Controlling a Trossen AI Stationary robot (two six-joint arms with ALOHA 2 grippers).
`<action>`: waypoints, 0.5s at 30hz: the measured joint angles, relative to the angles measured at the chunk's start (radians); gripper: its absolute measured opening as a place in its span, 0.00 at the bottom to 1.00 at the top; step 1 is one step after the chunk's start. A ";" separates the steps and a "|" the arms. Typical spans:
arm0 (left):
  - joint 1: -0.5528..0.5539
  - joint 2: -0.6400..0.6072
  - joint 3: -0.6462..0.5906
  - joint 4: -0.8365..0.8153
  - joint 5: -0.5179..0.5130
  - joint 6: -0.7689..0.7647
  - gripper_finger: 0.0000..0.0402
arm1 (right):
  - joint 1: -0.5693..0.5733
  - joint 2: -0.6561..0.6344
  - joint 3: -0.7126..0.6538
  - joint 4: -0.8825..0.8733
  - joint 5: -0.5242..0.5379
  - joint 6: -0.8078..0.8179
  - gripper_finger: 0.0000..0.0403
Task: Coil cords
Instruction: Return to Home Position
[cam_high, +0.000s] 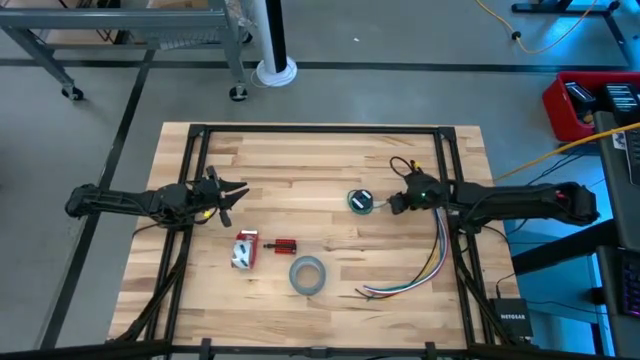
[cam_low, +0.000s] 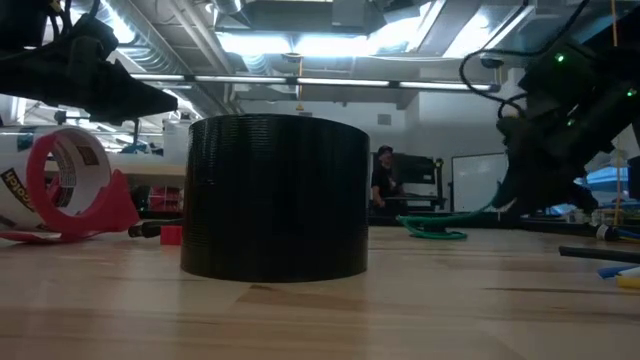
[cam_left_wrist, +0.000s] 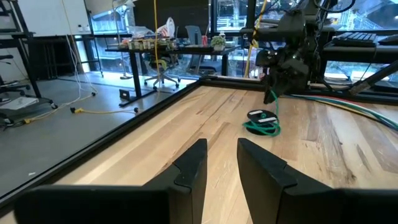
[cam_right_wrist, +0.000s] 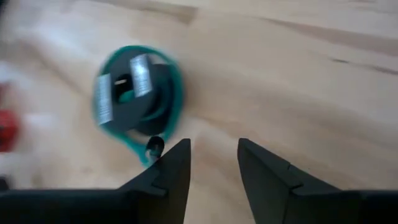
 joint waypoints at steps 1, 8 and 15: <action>0.000 0.000 0.000 0.000 0.000 0.000 0.20 | 0.000 -0.021 0.000 -0.004 -0.019 -0.003 0.34; 0.000 0.000 0.000 0.000 0.000 0.000 0.20 | 0.000 -0.166 0.002 -0.056 -0.088 -0.006 0.34; 0.000 0.000 0.000 0.000 0.000 0.000 0.20 | 0.000 -0.317 0.003 -0.198 -0.048 0.026 0.34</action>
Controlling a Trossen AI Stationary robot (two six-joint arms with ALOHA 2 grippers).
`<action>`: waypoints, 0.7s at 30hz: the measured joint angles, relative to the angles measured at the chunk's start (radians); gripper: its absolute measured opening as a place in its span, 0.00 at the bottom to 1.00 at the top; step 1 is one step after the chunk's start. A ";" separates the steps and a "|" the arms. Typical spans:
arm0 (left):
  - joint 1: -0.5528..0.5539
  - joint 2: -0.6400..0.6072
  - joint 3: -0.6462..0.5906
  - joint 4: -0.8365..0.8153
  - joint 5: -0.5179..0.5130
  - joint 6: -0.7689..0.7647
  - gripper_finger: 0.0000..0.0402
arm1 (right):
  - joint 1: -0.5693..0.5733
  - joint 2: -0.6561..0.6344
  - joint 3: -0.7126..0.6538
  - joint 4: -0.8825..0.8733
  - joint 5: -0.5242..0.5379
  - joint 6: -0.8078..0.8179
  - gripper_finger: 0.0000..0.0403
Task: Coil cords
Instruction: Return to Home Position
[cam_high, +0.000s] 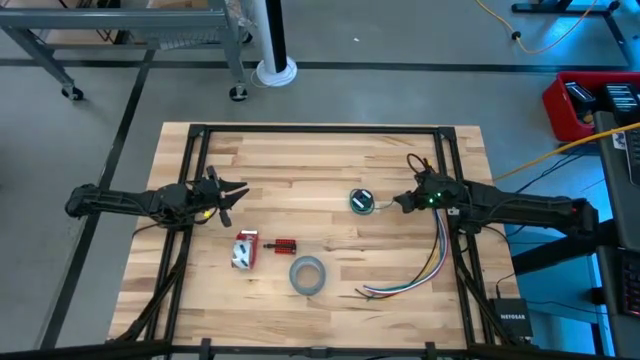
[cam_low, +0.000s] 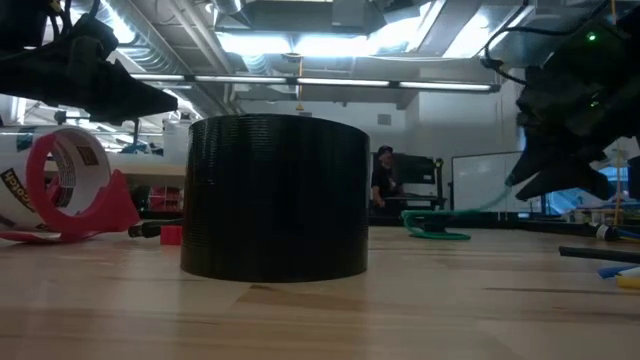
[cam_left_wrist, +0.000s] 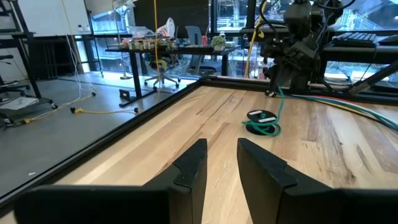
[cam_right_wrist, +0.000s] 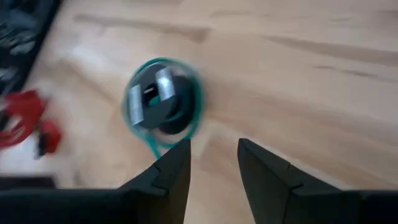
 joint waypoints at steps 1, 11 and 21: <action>0.000 0.000 0.000 0.000 0.000 0.000 0.20 | 0.000 -0.019 0.000 -0.029 0.027 0.011 0.34; 0.000 0.000 0.000 0.000 0.000 0.000 0.20 | 0.001 -0.204 0.001 -0.097 0.064 0.028 0.34; 0.000 0.000 0.000 0.002 0.000 0.000 0.20 | 0.003 -0.404 -0.085 0.021 -0.119 0.029 0.34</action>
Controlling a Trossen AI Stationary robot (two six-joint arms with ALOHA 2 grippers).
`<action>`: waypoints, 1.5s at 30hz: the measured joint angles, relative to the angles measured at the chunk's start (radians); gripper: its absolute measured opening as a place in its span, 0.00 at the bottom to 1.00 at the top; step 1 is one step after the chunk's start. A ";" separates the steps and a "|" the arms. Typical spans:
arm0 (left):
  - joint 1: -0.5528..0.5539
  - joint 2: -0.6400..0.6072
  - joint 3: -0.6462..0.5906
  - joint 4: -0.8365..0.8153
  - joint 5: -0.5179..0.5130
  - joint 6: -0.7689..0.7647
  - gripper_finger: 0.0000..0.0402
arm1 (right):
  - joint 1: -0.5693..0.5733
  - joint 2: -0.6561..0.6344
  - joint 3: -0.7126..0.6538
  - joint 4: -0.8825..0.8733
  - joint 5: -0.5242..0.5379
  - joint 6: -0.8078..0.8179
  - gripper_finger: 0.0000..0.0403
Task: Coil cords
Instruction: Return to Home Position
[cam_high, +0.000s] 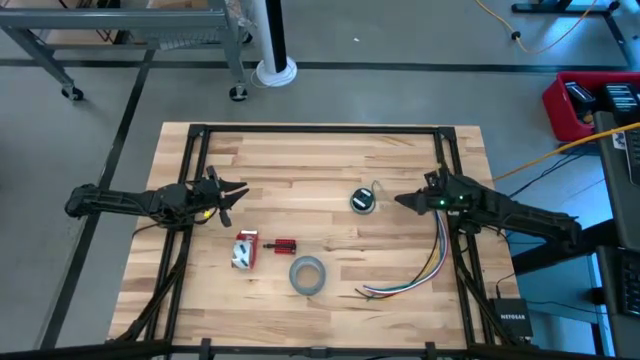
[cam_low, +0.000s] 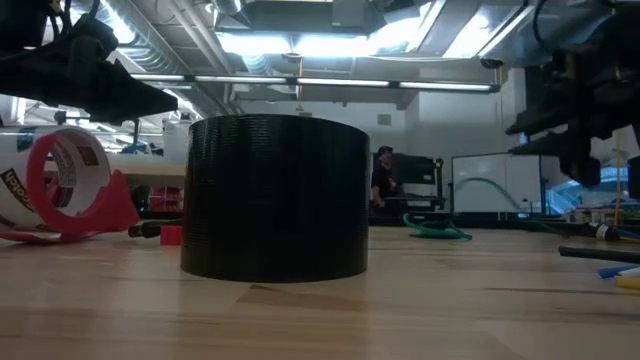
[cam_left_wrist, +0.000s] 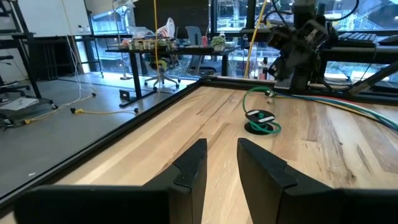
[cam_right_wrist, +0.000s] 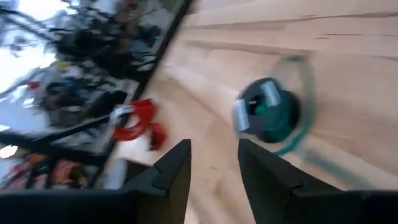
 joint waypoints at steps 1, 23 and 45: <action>0.000 -0.001 0.000 -0.001 0.002 0.001 0.20 | 0.008 -0.012 -0.001 0.006 -0.014 0.001 0.34; 0.000 0.000 0.000 -0.001 0.001 0.000 0.20 | 0.249 -0.134 -0.008 0.032 0.301 -0.148 0.34; 0.000 0.000 0.000 -0.001 0.001 0.000 0.20 | 0.246 -0.125 -0.010 0.039 0.267 -0.129 0.34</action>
